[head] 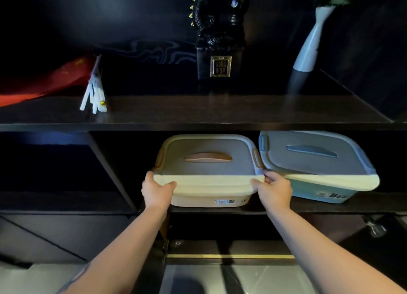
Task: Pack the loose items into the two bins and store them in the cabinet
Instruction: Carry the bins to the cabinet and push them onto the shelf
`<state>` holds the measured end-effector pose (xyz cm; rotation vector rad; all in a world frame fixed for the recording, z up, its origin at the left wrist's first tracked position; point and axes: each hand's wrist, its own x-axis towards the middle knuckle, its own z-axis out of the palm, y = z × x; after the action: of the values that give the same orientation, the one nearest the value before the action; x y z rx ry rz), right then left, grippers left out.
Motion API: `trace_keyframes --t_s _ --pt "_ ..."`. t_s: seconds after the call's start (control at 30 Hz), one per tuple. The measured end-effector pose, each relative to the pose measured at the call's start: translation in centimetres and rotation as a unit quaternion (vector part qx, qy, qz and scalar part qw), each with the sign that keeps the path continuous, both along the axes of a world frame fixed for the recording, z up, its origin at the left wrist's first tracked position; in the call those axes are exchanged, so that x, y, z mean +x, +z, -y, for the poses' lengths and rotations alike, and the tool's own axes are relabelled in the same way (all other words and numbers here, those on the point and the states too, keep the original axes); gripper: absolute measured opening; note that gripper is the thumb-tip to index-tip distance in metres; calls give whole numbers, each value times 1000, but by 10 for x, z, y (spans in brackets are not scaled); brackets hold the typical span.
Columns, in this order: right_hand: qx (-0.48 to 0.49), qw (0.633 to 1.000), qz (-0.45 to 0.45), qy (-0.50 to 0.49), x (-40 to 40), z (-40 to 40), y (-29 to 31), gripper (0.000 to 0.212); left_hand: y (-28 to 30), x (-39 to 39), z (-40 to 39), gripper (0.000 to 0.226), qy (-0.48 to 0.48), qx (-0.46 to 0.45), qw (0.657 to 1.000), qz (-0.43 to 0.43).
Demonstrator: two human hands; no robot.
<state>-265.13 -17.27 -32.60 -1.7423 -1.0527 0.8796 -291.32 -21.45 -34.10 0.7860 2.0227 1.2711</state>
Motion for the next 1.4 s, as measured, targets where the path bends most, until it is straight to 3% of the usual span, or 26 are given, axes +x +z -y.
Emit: trace_keyframes --t_s 0.2,0.33,0.4,0.5,0.63,0.9,1.07,1.4 --pt "7 996 -87 -6 13 47 -1 40 -6 -5 49 86 -29 7 1000 4" --pt "-25 995 -93 24 23 49 0 44 -1 -19 51 94 -69 -33 997 -28" --pt "-54 992 -95 57 29 35 1 50 3 -26 43 90 -85 -55 993 -63" --pt "-74 991 -54 92 32 16 0 36 12 -31 26 75 -65 -40 994 -77" --pt "-88 987 1 131 28 5 -1 29 14 -25 10 68 -66 -28 997 -24" --pt "-45 987 -51 148 22 6 -6 13 10 -9 26 67 -28 9 999 46" --pt "-44 979 -91 178 42 33 -11 44 10 10 68 56 -2 35 996 84" --pt "-11 984 -130 121 59 131 -44 61 -16 40 172 63 32 44 994 91"
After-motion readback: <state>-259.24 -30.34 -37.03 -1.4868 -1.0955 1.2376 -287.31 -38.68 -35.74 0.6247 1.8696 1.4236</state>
